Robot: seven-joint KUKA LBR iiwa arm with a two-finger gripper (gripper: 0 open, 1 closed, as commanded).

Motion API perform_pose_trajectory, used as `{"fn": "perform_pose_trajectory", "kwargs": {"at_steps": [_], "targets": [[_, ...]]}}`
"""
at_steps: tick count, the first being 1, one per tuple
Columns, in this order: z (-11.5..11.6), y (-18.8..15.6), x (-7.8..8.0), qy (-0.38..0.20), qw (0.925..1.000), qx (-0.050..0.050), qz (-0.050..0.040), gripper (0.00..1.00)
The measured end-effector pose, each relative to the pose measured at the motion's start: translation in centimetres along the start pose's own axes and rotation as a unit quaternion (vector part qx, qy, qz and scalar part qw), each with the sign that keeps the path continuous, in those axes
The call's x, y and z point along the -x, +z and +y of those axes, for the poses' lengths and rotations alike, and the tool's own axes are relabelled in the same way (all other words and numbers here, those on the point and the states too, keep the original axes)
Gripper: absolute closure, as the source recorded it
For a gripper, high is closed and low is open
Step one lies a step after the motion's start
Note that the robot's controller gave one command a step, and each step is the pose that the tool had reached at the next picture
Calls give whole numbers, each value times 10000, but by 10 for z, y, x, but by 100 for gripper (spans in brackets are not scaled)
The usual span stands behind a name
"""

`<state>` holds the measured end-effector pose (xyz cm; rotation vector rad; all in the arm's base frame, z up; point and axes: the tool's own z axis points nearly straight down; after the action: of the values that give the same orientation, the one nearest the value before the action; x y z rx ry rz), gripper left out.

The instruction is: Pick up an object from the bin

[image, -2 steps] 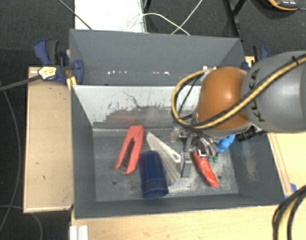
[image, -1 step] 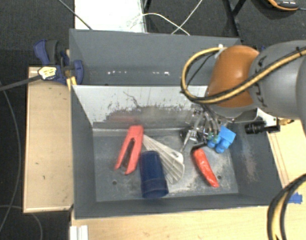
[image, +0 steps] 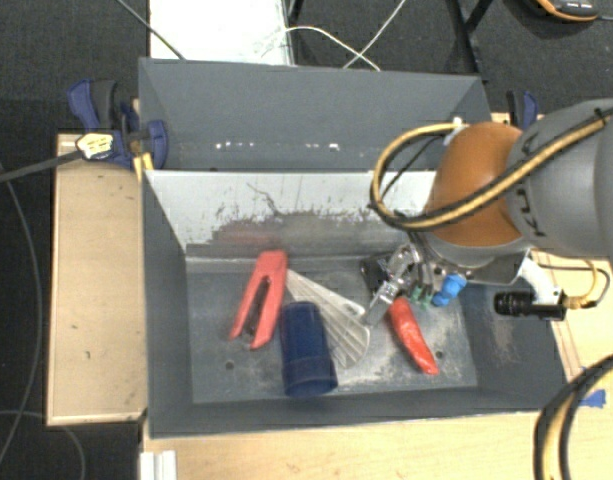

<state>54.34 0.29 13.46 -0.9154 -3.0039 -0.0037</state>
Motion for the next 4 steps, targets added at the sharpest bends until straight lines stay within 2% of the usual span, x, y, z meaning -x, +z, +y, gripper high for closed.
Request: {"fn": "perform_pose_trajectory", "kwargs": {"at_steps": [1,2,3,4], "targets": [[14,-119,14,-586,9983,7,-16,0],[-34,-26,-12,-957,9954,2,-6,0],[-3,-104,2,-438,9990,56,-93,100],[-3,-103,2,-447,9990,50,-87,100]]}}
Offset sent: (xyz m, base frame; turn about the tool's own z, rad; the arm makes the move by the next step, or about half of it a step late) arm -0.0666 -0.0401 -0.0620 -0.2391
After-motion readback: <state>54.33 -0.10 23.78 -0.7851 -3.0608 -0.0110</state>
